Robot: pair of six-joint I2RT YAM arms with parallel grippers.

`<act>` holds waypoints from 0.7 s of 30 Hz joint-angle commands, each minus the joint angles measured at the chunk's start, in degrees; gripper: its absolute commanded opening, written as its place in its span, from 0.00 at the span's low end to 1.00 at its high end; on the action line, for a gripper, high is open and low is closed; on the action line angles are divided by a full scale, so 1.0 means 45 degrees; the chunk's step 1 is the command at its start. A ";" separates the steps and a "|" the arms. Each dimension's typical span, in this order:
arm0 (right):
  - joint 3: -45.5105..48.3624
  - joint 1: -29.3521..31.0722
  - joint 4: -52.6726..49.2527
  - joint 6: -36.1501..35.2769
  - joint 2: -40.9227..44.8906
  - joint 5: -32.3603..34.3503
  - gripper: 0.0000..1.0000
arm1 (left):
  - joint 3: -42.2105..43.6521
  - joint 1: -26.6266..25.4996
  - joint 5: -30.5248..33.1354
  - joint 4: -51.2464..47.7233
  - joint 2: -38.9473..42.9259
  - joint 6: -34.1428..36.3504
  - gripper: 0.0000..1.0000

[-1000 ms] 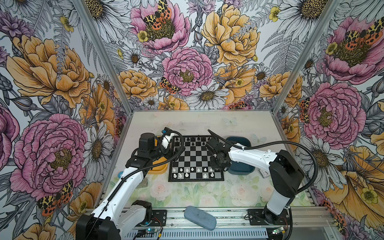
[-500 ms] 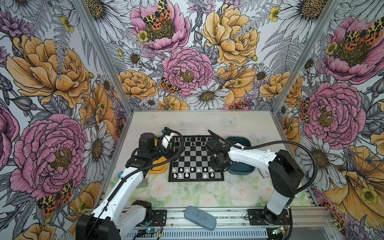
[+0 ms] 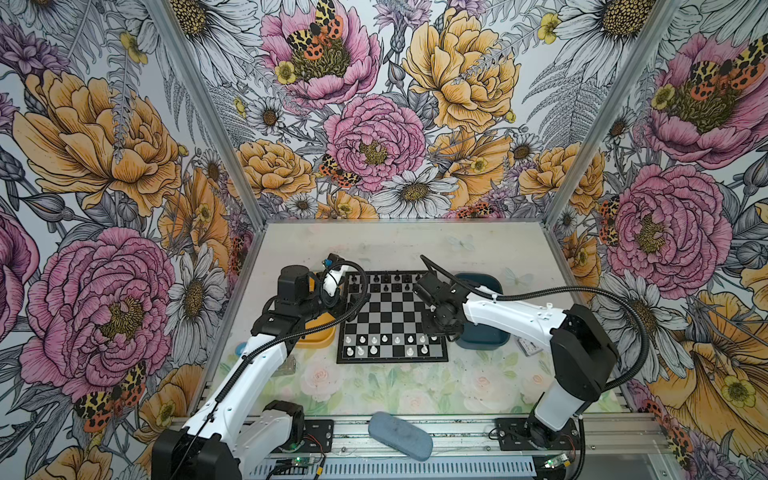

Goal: Set up the chess pieces on the board
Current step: 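Lower the pawn beside the other white pawns and open the right gripper, then move the right gripper back over the teal tray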

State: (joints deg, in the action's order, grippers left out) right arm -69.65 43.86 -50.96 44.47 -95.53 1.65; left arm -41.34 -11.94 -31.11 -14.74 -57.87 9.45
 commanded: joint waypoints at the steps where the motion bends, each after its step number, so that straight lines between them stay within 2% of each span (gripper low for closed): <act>1: -0.0595 -0.0720 -0.0238 -0.0304 0.1372 0.0419 0.35 | -0.0227 -0.0132 -0.0303 0.0210 0.0162 0.0028 0.99; 5: -0.0941 -0.2044 -0.0710 -0.1366 0.2118 0.0519 0.37 | -0.0246 -0.0099 -0.0300 0.0210 0.0106 0.0008 0.99; 8: -0.1385 -0.2821 -0.1005 -0.2563 0.1966 0.0784 0.39 | -0.0266 -0.0112 -0.0381 0.0258 0.0061 -0.0010 0.99; 14: -0.2105 -0.4473 -0.1215 -0.4472 0.0284 0.1511 0.40 | -0.0324 -0.0099 -0.0401 0.0385 -0.0087 -0.0118 0.99; 21: -0.2934 -0.5600 -0.1112 -0.5741 -0.1902 0.2808 0.40 | -0.0478 -0.0114 -0.0554 0.0444 -0.0444 -0.0137 0.99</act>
State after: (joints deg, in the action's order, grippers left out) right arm -80.34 20.05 -55.53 22.83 -102.24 10.55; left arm -41.67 -12.16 -31.62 -14.06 -59.13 9.39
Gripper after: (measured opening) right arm 0.395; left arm 0.987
